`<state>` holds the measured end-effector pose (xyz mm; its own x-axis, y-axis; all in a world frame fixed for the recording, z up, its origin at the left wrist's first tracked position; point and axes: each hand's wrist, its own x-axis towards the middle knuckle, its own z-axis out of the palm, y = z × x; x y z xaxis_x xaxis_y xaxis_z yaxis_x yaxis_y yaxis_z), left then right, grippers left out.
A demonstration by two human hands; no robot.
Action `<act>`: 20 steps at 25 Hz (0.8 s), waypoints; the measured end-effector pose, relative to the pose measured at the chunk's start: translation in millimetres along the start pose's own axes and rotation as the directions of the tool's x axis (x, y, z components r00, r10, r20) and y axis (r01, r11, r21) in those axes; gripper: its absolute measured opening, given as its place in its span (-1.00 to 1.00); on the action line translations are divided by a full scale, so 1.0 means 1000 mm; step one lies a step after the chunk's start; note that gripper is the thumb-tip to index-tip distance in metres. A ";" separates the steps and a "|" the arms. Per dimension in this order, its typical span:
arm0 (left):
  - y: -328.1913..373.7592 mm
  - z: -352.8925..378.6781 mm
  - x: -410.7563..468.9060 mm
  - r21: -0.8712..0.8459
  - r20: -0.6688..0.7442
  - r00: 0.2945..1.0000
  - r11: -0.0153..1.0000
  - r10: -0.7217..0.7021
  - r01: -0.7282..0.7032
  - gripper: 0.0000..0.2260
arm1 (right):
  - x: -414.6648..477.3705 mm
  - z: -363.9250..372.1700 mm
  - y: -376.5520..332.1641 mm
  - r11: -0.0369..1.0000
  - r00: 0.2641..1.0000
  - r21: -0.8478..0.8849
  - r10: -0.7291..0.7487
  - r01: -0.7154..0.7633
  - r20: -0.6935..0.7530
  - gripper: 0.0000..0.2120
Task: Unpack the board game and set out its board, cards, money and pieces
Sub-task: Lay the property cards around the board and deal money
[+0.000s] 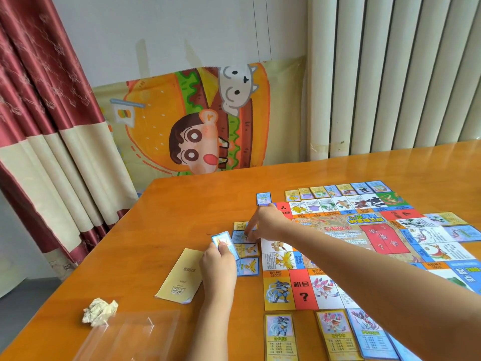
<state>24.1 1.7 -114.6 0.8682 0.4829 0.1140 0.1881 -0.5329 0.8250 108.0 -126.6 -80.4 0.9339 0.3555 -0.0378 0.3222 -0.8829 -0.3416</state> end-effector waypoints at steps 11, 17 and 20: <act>0.001 -0.001 -0.002 0.013 0.009 1.000 1.000 0.000 0.000 -0.72 | 0.007 0.000 -0.006 0.999 0.999 -0.028 -0.021 0.021 0.026 -0.72; 0.001 -0.001 -0.002 -0.008 0.000 1.000 1.000 0.008 -0.008 -0.72 | 0.008 0.003 -0.007 0.995 0.996 -0.066 -0.070 0.073 0.054 -0.65; 0.000 -0.001 -0.001 -0.011 -0.002 1.000 1.000 0.003 -0.003 -0.72 | 0.010 0.002 -0.005 0.994 0.995 -0.063 -0.091 0.094 0.052 -0.66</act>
<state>22.4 1.7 -113.9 0.8681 0.4823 0.1178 0.1801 -0.5271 0.8305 115.0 -118.1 -80.7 0.8915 0.4495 -0.0558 0.4175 -0.8633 -0.2836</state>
